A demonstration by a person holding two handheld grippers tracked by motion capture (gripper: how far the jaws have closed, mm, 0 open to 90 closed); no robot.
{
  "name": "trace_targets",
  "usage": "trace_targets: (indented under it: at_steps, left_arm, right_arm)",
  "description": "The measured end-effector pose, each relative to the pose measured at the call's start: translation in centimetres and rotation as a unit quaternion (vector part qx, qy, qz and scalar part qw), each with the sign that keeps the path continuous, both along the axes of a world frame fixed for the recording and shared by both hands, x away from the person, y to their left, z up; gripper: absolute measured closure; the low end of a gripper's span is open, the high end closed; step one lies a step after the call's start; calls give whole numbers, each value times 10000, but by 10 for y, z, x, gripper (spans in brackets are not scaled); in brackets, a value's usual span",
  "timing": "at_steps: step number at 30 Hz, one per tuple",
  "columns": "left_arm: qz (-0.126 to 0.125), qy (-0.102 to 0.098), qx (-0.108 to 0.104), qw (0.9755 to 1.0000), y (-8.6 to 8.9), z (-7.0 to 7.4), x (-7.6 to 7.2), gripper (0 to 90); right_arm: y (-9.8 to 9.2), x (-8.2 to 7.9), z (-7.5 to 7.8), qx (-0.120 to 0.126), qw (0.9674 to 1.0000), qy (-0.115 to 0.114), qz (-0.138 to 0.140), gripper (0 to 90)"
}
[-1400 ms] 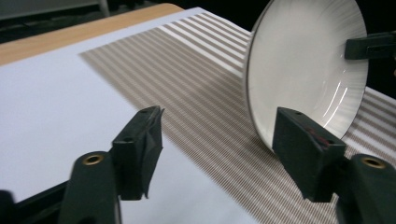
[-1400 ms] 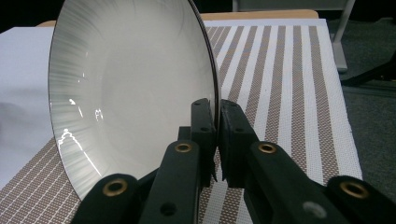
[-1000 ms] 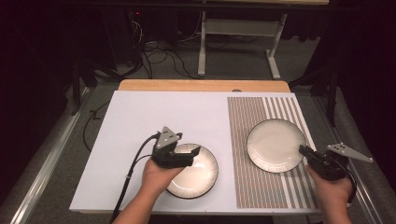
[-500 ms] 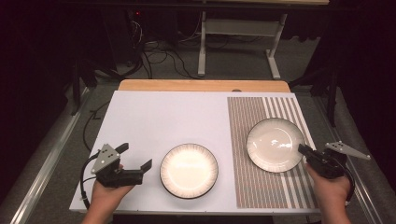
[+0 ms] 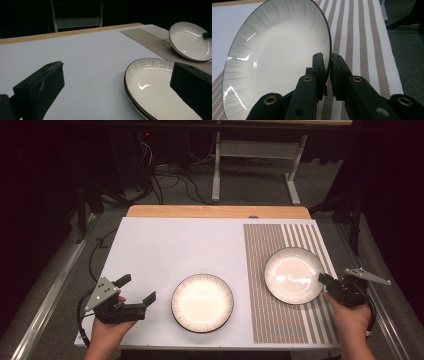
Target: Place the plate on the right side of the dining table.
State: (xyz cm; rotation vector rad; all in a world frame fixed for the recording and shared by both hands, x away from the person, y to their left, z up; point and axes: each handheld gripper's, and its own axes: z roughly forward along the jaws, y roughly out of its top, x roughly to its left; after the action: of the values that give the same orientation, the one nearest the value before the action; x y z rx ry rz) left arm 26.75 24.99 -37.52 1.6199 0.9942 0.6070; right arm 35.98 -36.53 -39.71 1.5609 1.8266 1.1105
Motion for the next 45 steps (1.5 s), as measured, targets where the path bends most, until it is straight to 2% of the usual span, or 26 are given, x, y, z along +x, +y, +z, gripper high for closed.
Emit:
trace_targets:
  at_steps: [12, 18, 28, 30, 32, 34, 35, 37, 40, 45]
  left_arm:
    - [12, 60, 10, 10000, -2, -2, 2, 0]
    - [1, 91, 54, 9999, -4, -3, 4, 0]
    - [44, 129, 228, 9996, -4, -5, 6, 0]
    - [69, 145, 290, 9995, -4, -6, 6, 1]
    - [93, 186, 336, 9992, -4, -8, 7, 1]
    - [114, 200, 389, 9990, -4, -9, 8, 1]
    - [117, 207, 386, 9990, -4, -9, 8, 1]
    - [123, 213, 394, 9989, -4, -10, 8, 1]
    - [123, 232, 414, 9988, -3, -10, 9, 1]
    - [125, 254, 411, 9988, -3, -12, 10, 1]
  right_arm:
    - [-1, 11, -4, 77, 9995, 223, -223, 848]
    - [-2, 19, -9, 228, 9983, 382, -372, 849]
    - [-4, 25, -18, 155, 9970, 571, -490, 835]
    - [-4, 25, -19, 176, 9972, 553, -466, 833]
    - [-3, 25, -19, 32, 9977, 512, -436, 827]
    - [-3, 24, -19, 28, 9975, 537, -450, 811]
    - [-2, 24, -18, -52, 9978, 505, -436, 784]
    - [-1, 22, -16, -163, 9982, 399, -422, 729]
    - [-1, 16, -11, -205, 9988, 203, -405, 672]
    - [3, 8, -2, -340, 9991, -112, -216, 561]
